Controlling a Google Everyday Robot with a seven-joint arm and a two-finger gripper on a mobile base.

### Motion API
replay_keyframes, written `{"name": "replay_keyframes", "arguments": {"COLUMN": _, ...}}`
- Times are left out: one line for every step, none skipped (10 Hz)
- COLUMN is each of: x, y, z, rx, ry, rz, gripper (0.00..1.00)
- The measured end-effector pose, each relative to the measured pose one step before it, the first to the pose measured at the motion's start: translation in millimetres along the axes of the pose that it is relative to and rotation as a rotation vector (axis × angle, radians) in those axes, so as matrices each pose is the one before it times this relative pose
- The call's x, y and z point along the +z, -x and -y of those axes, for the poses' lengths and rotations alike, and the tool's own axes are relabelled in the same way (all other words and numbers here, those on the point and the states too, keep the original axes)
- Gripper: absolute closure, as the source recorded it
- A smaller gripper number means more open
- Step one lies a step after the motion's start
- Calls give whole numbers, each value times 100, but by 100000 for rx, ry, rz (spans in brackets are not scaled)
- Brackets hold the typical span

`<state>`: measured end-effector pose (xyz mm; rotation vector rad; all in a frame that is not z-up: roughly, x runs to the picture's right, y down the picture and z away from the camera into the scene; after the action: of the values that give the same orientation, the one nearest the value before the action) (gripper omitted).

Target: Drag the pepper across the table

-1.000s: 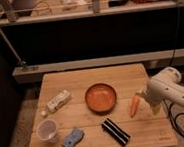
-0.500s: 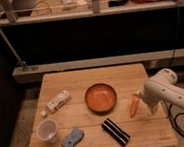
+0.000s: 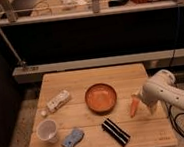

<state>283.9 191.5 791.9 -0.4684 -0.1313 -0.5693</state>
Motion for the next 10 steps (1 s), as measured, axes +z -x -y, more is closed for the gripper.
{"name": "replay_keyframes", "arguments": {"x": 165, "y": 103, "z": 113, "rx": -880, "ry": 113, "rz": 37, "gripper": 20}}
{"name": "replay_keyframes", "arguments": {"x": 227, "y": 49, "z": 94, "rx": -936, "ry": 17, "rz": 52, "gripper": 20}}
{"name": "replay_keyframes", "arguments": {"x": 179, "y": -18, "z": -48, "rx": -693, "ry": 93, "rz": -39, "gripper": 20}}
{"name": "replay_keyframes", "arguments": {"x": 139, "y": -37, "z": -69, "rx": -450, "ry": 98, "rz": -42, "gripper": 20}}
{"name": "replay_keyframes", "arguments": {"x": 196, "y": -3, "z": 24, "rx": -888, "ry": 146, "rz": 5, "gripper": 20}}
{"name": "replay_keyframes", "arguments": {"x": 205, "y": 99, "z": 173, "rx": -897, "ry": 37, "rz": 135, "gripper": 20}}
{"name": "replay_keyframes", "arguments": {"x": 162, "y": 80, "z": 153, "rx": -708, "ry": 76, "rz": 37, "gripper": 20}}
{"name": "replay_keyframes", "arguments": {"x": 161, "y": -4, "z": 95, "rx": -480, "ry": -18, "rz": 53, "gripper": 20}}
{"name": "replay_keyframes", "arguments": {"x": 126, "y": -76, "z": -27, "rx": -155, "ry": 30, "rz": 10, "gripper": 20}}
{"name": "replay_keyframes", "arguments": {"x": 173, "y": -86, "z": -103, "rx": -161, "ry": 106, "rz": 41, "gripper": 20}}
